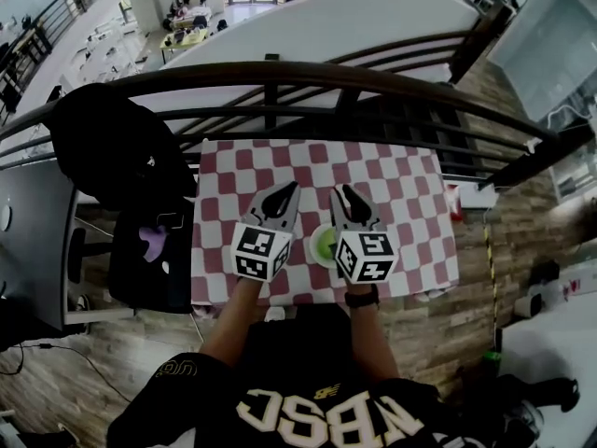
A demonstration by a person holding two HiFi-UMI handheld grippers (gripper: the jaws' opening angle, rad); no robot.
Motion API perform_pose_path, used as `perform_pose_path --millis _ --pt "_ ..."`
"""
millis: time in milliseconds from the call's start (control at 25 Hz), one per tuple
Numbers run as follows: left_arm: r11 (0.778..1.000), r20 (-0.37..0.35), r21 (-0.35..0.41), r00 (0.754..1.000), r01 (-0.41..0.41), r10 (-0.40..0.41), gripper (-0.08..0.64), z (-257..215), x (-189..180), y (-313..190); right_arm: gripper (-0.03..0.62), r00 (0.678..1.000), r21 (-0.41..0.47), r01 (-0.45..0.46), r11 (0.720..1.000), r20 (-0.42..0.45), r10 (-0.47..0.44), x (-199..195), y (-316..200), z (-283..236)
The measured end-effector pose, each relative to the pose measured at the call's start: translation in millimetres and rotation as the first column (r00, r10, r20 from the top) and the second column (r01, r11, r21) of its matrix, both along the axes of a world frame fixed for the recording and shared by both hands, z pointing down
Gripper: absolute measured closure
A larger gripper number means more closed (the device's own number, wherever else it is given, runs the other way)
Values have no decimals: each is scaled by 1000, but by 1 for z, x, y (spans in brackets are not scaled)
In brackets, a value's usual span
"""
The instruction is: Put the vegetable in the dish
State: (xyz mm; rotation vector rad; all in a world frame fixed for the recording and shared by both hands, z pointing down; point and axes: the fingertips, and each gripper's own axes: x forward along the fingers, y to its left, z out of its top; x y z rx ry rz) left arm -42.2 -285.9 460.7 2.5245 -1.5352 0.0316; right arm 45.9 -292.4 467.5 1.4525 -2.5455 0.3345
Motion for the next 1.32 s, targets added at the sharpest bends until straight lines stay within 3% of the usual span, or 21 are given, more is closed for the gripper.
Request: perform_pose_path --millis 160,440,800,1000,1320 --pt "994 -6 105 1000 -7 8 540 -50 2 -1 576 1000 129 -11 992 29 7 -1 5 -57" --pt "978 11 209 1000 -29 27 540 -97 10 5 577 997 271 -81 959 5 83 6 16 -105" --pt "968 31 251 999 5 -13 540 -105 4 7 577 986 298 -167 940 37 163 22 17 -110" --pt "939 32 343 999 19 -31 540 -118 -1 16 577 986 320 -165 933 63 153 20 22 -113" --pt "957 44 289 999 -23 10 540 -97 13 9 577 986 309 -167 936 36 164 22 18 -102"
